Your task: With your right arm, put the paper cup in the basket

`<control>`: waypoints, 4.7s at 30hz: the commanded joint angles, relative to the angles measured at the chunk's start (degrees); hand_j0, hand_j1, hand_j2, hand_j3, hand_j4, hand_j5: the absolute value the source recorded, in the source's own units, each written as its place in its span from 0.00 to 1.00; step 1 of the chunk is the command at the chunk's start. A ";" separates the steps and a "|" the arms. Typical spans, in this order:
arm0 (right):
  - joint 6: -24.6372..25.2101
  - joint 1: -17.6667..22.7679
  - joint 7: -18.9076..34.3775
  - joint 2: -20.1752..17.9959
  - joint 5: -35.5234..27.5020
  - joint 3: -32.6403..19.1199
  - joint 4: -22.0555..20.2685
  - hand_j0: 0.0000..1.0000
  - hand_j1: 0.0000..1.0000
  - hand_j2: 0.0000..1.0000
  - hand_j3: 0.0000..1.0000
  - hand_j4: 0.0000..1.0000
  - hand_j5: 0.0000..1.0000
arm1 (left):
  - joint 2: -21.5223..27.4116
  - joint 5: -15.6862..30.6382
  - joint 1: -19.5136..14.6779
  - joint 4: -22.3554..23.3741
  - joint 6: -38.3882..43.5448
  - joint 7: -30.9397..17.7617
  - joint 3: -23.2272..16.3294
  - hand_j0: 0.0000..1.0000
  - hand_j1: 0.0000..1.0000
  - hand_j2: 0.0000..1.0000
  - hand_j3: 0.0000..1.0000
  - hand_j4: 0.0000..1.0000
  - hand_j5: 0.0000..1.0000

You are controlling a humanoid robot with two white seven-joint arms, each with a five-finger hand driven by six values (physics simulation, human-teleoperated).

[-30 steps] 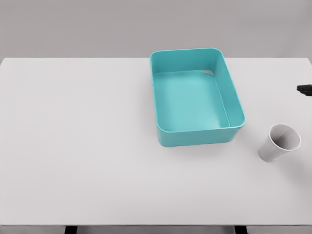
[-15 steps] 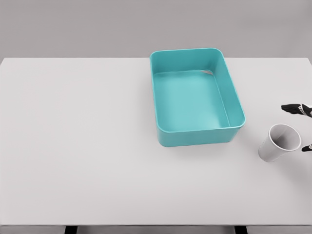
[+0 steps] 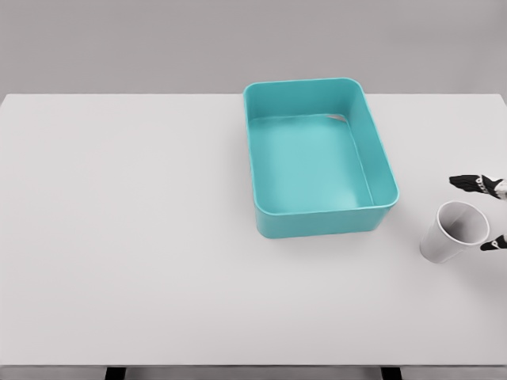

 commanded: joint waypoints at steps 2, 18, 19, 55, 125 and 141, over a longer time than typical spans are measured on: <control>0.11 0.00 -0.01 0.00 -0.45 -0.11 -0.48 1.00 1.00 1.00 1.00 1.00 1.00 | 0.00 0.00 0.00 0.00 0.00 -0.01 0.00 1.00 1.00 1.00 1.00 1.00 1.00; 0.11 0.00 -0.01 -0.18 0.16 1.83 -3.21 1.00 1.00 1.00 1.00 1.00 1.00 | 0.00 0.00 0.00 0.00 0.00 -0.01 0.00 1.00 1.00 1.00 1.00 1.00 1.00; 0.11 0.00 -0.01 -0.18 0.16 1.83 -3.21 1.00 1.00 1.00 1.00 1.00 1.00 | 0.00 0.00 0.00 0.00 0.00 -0.01 0.00 1.00 1.00 1.00 1.00 1.00 1.00; 0.11 0.00 -0.01 0.09 0.16 2.53 -6.63 1.00 1.00 1.00 1.00 1.00 1.00 | 0.00 0.00 0.00 0.00 0.00 -0.01 0.00 1.00 1.00 1.00 1.00 1.00 1.00; 3.38 -13.09 -0.01 37.17 29.87 -22.52 -0.83 0.61 0.61 0.61 0.61 0.61 0.61 | 0.00 0.00 0.00 0.00 0.00 -0.01 0.00 1.00 1.00 1.00 1.00 1.00 1.00; 13.05 -16.17 -0.01 43.77 63.97 -21.64 -10.06 0.61 0.61 0.61 0.61 0.61 0.61 | 0.00 0.00 0.00 0.00 0.00 -0.01 0.00 1.00 1.00 1.00 1.00 1.00 1.00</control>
